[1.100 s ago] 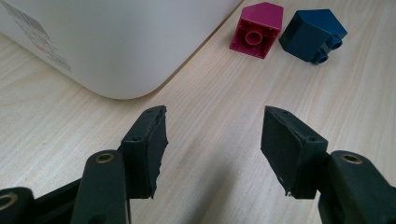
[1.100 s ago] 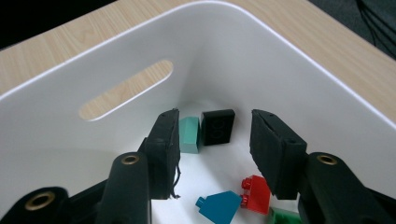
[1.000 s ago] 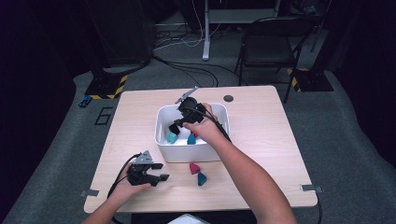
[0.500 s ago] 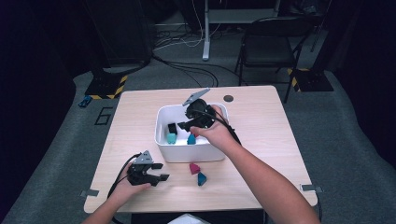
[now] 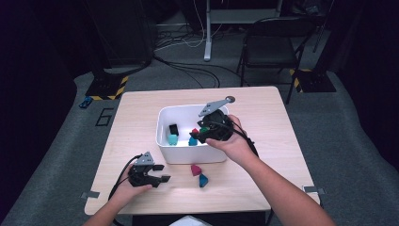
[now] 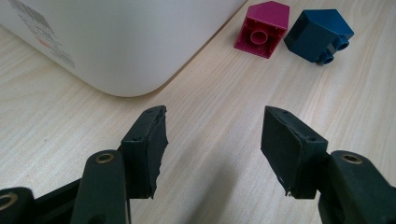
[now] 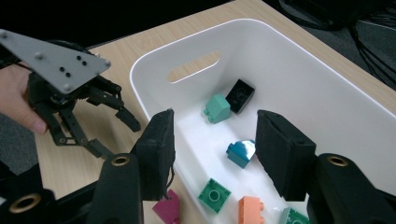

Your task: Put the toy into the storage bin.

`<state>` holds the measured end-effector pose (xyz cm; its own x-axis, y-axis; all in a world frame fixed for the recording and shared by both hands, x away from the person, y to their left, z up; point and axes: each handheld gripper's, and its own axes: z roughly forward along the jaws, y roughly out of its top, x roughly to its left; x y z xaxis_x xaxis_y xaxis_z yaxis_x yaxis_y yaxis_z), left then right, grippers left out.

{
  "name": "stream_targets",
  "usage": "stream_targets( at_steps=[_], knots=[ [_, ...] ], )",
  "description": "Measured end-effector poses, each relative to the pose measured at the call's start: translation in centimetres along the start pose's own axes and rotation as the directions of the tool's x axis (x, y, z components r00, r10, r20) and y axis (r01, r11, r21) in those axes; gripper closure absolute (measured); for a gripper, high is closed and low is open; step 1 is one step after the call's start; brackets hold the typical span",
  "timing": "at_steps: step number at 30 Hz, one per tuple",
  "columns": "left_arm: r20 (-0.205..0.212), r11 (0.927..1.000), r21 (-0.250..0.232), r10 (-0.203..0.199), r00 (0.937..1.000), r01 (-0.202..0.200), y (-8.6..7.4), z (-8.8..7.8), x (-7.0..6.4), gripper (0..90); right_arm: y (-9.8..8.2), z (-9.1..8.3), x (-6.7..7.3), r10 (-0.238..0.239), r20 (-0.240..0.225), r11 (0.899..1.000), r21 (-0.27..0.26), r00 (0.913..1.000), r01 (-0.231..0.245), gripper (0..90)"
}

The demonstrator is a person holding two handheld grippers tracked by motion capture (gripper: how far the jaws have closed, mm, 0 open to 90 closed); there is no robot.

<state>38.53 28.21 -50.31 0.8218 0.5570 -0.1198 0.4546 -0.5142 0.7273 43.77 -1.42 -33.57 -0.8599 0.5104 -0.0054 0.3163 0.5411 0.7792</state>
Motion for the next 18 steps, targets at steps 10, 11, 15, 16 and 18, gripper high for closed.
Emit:
stream_targets(
  at_steps=[10, 11, 15, 16, 18],
  knots=[
    [0.006, 0.9999, 0.005, -0.014, 0.9999, 0.014, 0.0, 0.0, -0.1, 40.3, -2.3, -1.3, 1.6, -0.017, 0.001, 1.0, -0.019, 0.9998, 0.017, 46.8],
    [0.005, 0.9999, 0.005, -0.015, 0.9999, 0.014, 0.0, 0.0, -0.1, 40.3, -2.5, -1.3, 1.8, -0.014, 0.001, 1.0, -0.018, 0.9999, 0.014, 46.8],
    [0.004, 0.9999, 0.006, -0.015, 0.9999, 0.015, 0.0, 0.0, -0.1, 40.3, -3.4, -1.3, 2.2, -0.014, 0.009, 1.0, -0.024, 0.9999, 0.014, 46.8],
    [0.002, 0.9999, 0.006, -0.012, 0.9999, 0.012, 0.0, 0.0, -0.1, 40.3, -3.6, -1.3, 2.3, -0.016, 0.014, 0.999, -0.028, 0.9998, 0.016, 46.8],
    [-0.001, 1.0, 0.006, -0.001, 1.0, 0.001, 0.0, 0.0, 0.0, 40.3, -4.1, -1.3, 2.5, -0.008, 0.02, 1.0, -0.027, 0.9998, 0.009, 46.8]
  ],
)
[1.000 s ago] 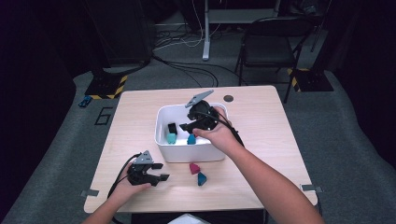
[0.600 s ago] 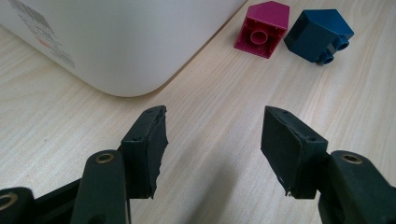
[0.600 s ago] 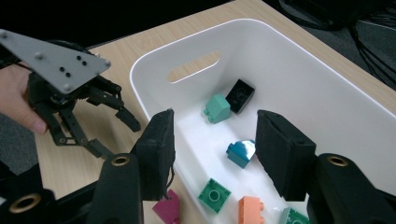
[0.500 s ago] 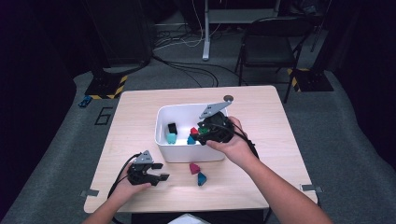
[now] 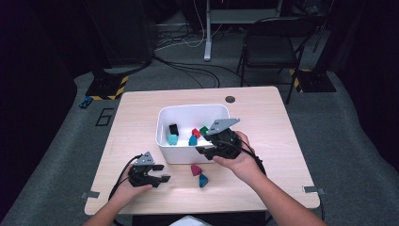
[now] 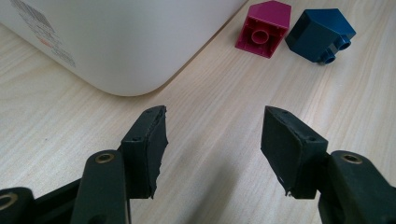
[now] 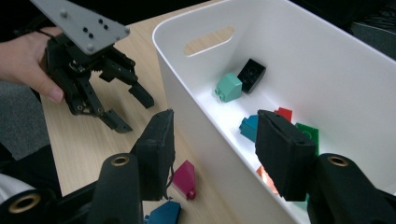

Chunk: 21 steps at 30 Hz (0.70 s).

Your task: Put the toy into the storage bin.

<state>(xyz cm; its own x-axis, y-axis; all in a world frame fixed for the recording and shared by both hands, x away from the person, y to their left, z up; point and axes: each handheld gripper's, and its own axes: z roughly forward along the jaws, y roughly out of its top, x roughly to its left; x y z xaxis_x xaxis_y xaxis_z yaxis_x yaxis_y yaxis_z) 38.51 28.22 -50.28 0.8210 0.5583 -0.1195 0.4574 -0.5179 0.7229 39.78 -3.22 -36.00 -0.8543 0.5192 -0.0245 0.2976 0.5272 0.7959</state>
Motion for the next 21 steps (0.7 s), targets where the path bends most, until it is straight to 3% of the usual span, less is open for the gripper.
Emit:
stream_targets(
  at_steps=[21],
  knots=[
    [-0.009, 1.0, -0.008, -0.001, 1.0, 0.001, -0.1, 0.1, 0.0, 40.3, -6.2, 2.9, 1.5, 0.009, 0.037, 0.998, 0.061, 0.9993, -0.012, 46.7]
  ],
)
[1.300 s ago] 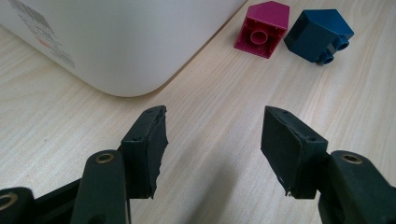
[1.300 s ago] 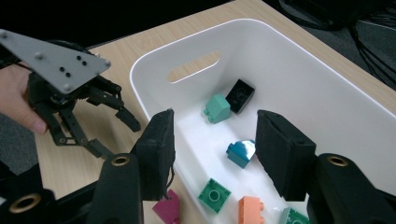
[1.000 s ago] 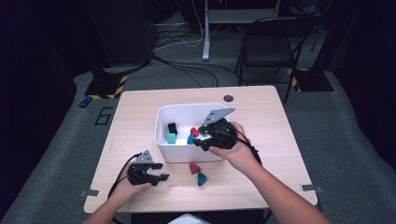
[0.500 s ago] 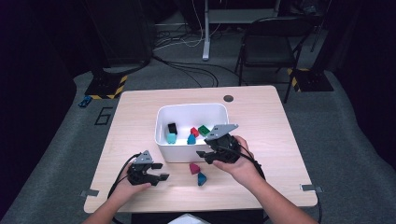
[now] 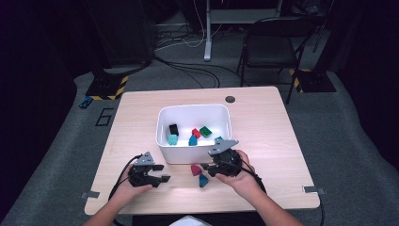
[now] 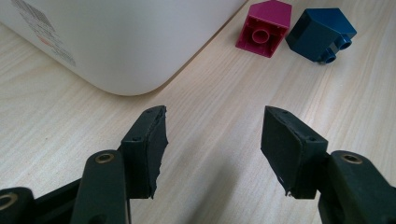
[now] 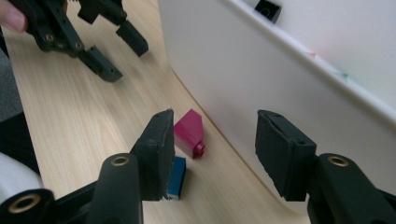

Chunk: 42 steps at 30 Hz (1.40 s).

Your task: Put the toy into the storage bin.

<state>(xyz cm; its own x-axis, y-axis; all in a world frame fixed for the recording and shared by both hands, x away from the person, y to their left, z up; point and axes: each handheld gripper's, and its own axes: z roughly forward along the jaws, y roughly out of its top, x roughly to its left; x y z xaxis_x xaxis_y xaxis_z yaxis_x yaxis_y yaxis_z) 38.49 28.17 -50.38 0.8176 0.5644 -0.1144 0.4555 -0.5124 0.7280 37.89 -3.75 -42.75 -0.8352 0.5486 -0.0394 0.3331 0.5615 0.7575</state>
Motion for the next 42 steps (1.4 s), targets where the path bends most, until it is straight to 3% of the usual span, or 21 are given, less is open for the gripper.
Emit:
stream_targets(
  at_steps=[19, 37, 39, 42],
  knots=[
    [-0.001, 1.0, -0.004, -0.004, 1.0, 0.004, 0.0, 0.0, 0.0, 40.3, -3.5, 3.5, 2.4, 0.011, -0.04, 0.999, 0.054, 0.9991, -0.009, 45.6],
    [0.004, 0.9999, -0.004, -0.014, 0.9999, 0.014, -0.1, 0.1, -0.1, 40.3, -5.2, 5.8, 3.2, -0.002, -0.063, 0.992, 0.124, 0.998, 0.01, 42.9],
    [0.004, 0.9999, -0.005, -0.013, 0.9999, 0.013, -0.1, 0.1, -0.1, 40.3, -5.2, 6.0, 3.2, 0.007, -0.057, 0.991, 0.133, 0.9983, 0.0, 44.5],
    [0.0, 1.0, -0.001, -0.004, 1.0, 0.004, 0.0, 0.0, 0.0, 40.3, -5.3, 6.0, 3.1, 0.004, -0.062, 0.99, 0.139, 0.9981, 0.005, 54.4]
  ],
)
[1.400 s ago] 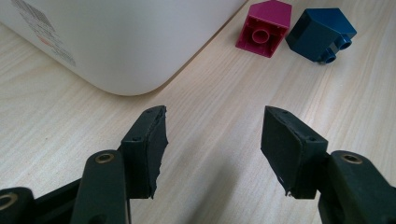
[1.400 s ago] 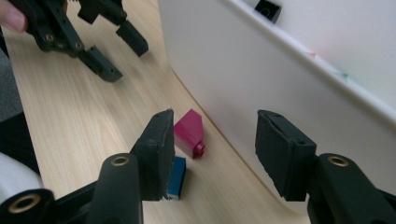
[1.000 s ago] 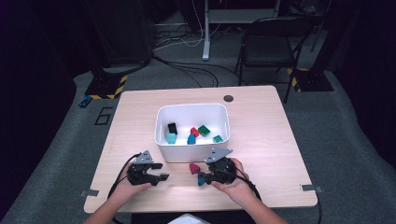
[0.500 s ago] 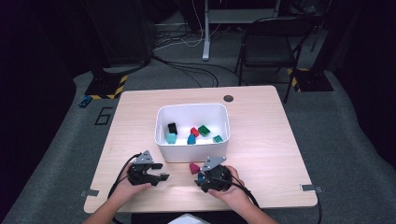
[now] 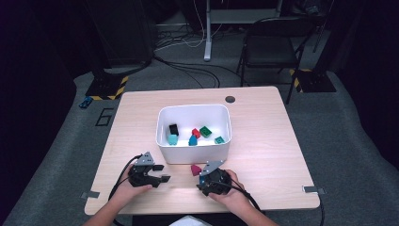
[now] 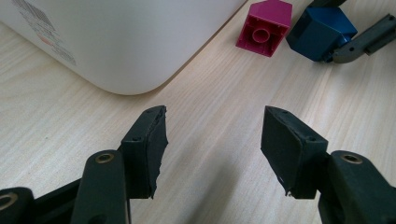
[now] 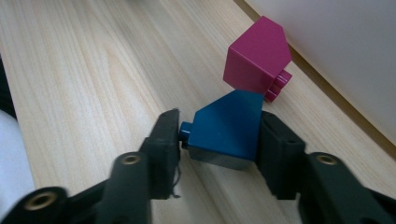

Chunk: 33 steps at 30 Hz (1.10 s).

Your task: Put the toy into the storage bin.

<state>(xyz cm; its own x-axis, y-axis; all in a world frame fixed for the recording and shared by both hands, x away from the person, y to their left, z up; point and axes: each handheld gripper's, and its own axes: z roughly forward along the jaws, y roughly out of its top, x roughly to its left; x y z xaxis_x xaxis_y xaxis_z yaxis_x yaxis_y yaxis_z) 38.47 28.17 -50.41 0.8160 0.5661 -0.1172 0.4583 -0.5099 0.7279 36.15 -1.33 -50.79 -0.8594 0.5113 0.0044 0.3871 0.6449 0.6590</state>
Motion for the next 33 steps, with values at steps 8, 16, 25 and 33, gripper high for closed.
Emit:
stream_targets(
  at_steps=[8, 16, 25, 33],
  knots=[
    [0.0, 1.0, -0.004, -0.001, 1.0, 0.001, 0.0, 0.0, 0.0, 40.3, 0.3, -0.8, 0.1, 0.002, -0.01, 1.0, -0.004, 1.0, -0.002, 55.4],
    [0.003, 0.9999, -0.004, -0.012, 0.9999, 0.012, 0.0, 0.1, -0.1, 40.3, 1.0, -1.9, -0.2, -0.003, -0.013, 1.0, -0.024, 0.9999, 0.002, 55.4],
    [0.008, 0.9999, 0.003, -0.01, 0.9999, 0.01, 0.0, 0.1, -0.1, 40.3, 1.8, -3.4, -0.4, -0.001, -0.031, 0.999, -0.04, 0.9995, 0.0, 55.4],
    [0.003, 1.0, 0.006, 0.004, 1.0, -0.004, 0.0, 0.0, 0.0, 40.3, 2.7, -4.9, -0.4, 0.003, -0.063, 0.998, -0.057, 0.998, -0.007, 55.4]
  ],
)
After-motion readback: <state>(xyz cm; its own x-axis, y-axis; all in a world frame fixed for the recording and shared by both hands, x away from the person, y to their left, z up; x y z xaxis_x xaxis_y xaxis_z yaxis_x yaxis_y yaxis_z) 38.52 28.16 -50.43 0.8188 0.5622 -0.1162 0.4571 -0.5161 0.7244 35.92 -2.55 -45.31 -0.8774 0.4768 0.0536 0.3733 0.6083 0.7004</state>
